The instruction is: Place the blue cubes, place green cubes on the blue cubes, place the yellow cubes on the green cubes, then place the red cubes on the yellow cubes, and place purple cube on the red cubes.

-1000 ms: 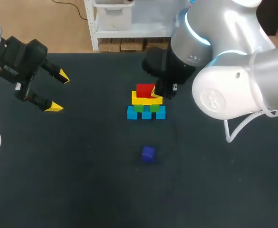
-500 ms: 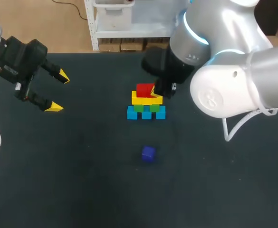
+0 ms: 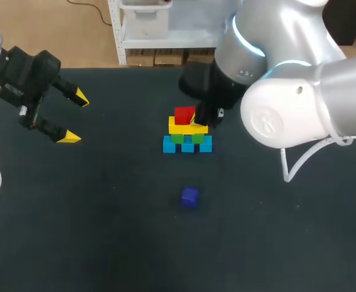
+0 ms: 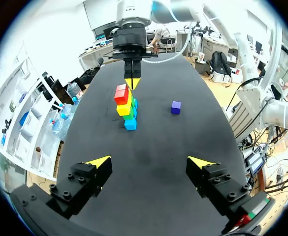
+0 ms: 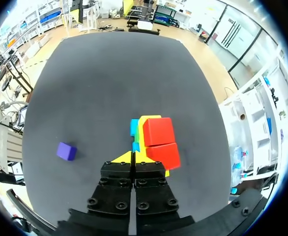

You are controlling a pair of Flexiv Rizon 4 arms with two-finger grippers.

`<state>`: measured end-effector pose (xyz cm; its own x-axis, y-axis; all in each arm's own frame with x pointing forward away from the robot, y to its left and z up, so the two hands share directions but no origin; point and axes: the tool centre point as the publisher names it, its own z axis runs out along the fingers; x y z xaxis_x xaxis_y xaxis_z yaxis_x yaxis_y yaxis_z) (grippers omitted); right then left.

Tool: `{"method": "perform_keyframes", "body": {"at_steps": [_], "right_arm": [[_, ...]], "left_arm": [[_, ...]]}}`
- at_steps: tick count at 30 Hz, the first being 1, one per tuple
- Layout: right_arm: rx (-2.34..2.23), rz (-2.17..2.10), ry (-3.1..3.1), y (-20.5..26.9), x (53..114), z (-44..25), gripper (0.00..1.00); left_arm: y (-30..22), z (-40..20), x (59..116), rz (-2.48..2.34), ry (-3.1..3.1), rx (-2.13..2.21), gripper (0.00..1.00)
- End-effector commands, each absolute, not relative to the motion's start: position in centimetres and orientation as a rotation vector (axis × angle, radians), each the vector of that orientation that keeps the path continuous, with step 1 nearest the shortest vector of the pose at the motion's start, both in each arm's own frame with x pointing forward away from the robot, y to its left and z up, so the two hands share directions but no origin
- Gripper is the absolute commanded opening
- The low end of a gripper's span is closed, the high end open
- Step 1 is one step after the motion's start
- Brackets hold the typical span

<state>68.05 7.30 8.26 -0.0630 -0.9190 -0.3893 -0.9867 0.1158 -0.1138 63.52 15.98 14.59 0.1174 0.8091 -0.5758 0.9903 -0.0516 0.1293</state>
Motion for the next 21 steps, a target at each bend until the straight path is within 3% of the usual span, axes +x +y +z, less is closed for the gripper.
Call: {"method": "perform_keyframes", "body": {"at_steps": [1, 21], "right_arm": [[-1.864, 0.277, 2.035, 6.9, 67.6, 8.6, 0.00], [-1.818, 0.247, 2.069, 3.3, 71.1, 7.6, 0.00]], "left_arm": [[16.1, 14.5, 63.5, -0.484, 1.733, 1.909, 1.00], [16.1, 14.5, 63.5, -0.484, 1.733, 1.909, 1.00]]}}
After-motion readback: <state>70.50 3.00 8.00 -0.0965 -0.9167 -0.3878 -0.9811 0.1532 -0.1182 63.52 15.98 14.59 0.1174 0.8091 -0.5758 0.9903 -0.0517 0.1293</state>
